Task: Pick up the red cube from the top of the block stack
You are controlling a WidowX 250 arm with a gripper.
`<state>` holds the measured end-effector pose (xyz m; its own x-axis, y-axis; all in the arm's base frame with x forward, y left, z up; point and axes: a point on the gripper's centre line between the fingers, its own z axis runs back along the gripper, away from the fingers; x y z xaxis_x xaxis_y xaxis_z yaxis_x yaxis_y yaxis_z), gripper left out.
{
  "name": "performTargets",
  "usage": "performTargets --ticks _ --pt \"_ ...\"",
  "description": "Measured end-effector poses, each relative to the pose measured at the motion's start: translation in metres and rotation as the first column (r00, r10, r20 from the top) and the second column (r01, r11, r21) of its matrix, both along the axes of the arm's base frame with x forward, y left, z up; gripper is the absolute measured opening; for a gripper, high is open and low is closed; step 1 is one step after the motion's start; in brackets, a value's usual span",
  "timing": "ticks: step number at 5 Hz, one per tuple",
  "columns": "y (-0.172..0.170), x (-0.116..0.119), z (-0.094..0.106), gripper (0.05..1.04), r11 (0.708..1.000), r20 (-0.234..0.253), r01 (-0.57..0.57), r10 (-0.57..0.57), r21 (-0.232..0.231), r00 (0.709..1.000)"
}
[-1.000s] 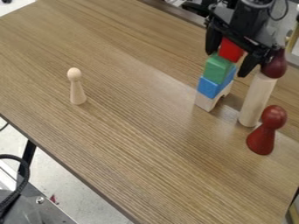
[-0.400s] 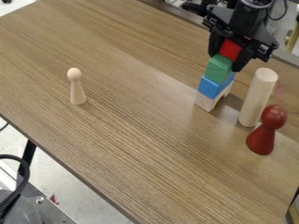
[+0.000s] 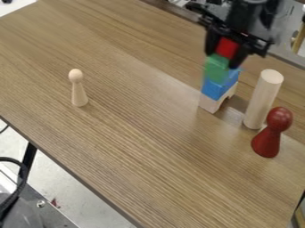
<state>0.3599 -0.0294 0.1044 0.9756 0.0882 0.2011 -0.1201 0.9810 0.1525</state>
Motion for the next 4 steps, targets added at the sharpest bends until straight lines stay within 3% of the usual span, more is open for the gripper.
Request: performTargets --ticks 2,3,4 --pt "0.075 -0.013 0.035 0.602 0.975 0.02 -0.217 0.216 0.04 0.976" --pt "0.107 -0.022 0.031 0.602 0.953 -0.009 -0.288 0.29 0.089 0.957" --pt "0.124 -0.03 0.001 0.602 0.951 -0.136 -0.27 0.29 0.151 0.947"
